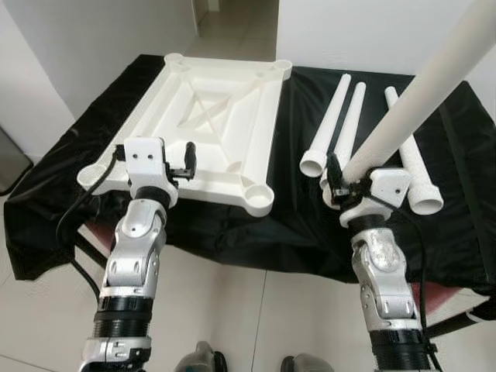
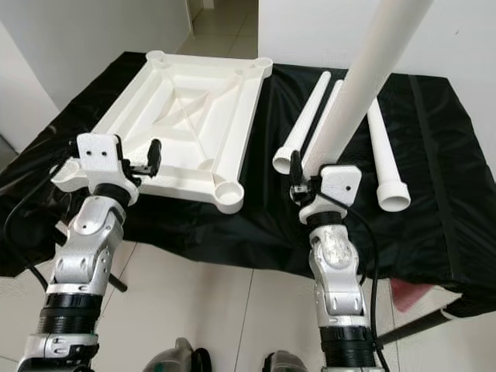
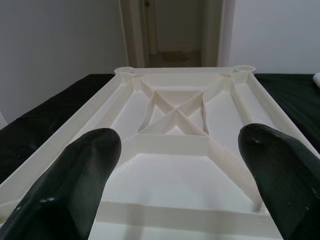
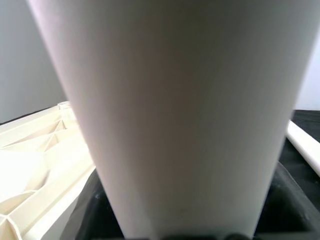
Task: Building children table
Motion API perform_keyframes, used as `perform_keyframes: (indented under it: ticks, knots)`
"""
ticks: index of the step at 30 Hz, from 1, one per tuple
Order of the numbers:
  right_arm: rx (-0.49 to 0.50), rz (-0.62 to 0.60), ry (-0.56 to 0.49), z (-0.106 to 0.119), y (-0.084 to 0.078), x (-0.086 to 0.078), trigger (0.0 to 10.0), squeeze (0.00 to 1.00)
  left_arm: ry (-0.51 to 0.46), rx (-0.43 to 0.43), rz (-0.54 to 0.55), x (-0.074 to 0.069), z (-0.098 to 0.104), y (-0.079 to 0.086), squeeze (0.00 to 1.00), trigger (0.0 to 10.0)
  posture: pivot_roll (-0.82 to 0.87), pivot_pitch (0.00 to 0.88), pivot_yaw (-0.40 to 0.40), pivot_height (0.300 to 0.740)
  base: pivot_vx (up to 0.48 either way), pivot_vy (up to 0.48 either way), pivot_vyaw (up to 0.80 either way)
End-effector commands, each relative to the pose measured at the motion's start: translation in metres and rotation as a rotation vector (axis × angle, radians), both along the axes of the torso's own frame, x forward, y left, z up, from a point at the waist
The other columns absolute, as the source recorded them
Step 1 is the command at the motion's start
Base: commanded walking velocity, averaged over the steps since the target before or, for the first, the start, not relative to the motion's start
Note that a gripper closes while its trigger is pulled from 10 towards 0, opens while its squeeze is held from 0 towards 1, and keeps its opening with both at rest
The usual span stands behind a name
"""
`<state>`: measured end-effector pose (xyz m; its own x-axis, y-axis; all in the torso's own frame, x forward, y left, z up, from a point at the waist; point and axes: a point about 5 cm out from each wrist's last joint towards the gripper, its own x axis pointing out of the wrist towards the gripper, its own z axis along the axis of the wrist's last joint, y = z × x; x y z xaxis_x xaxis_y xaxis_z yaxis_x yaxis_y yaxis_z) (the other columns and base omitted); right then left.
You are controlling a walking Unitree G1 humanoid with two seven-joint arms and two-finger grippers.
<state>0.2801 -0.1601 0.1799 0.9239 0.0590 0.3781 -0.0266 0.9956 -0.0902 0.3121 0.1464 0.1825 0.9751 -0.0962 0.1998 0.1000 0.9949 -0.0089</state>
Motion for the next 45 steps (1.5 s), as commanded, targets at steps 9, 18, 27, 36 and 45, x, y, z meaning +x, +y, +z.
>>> perform_keyframes:
  ticks: [9,18,27,36,45]
  knots:
    - [-0.017,-0.023,0.045,-0.005,-0.002,-0.004,10.0,0.0,0.056,0.008,0.017,-0.009,-0.008,0.005,0.0,10.0,-0.04,0.075,0.074,0.74,0.0,0.0,0.0]
    - [-0.029,-0.012,0.051,-0.001,0.0,-0.001,10.0,0.0,0.058,0.052,0.013,-0.012,-0.004,0.009,0.0,10.0,-0.03,0.08,0.073,0.74,0.0,0.0,0.0]
    - [-0.033,-0.006,0.056,-0.002,0.0,-0.002,10.0,0.0,0.061,0.054,0.018,-0.015,-0.004,0.01,0.0,10.0,-0.03,0.08,0.072,0.74,0.0,0.0,0.0]
    - [-0.035,0.005,0.059,-0.001,0.001,-0.001,10.0,0.0,0.056,0.072,0.016,-0.016,-0.003,0.01,0.0,10.0,-0.03,0.071,0.067,0.74,0.0,0.0,0.0]
    - [-0.058,0.0,0.042,0.004,-0.005,0.006,10.0,0.0,-0.026,0.15,0.048,0.004,0.018,0.032,0.0,10.0,-0.02,0.057,0.065,0.74,0.0,0.0,0.0]
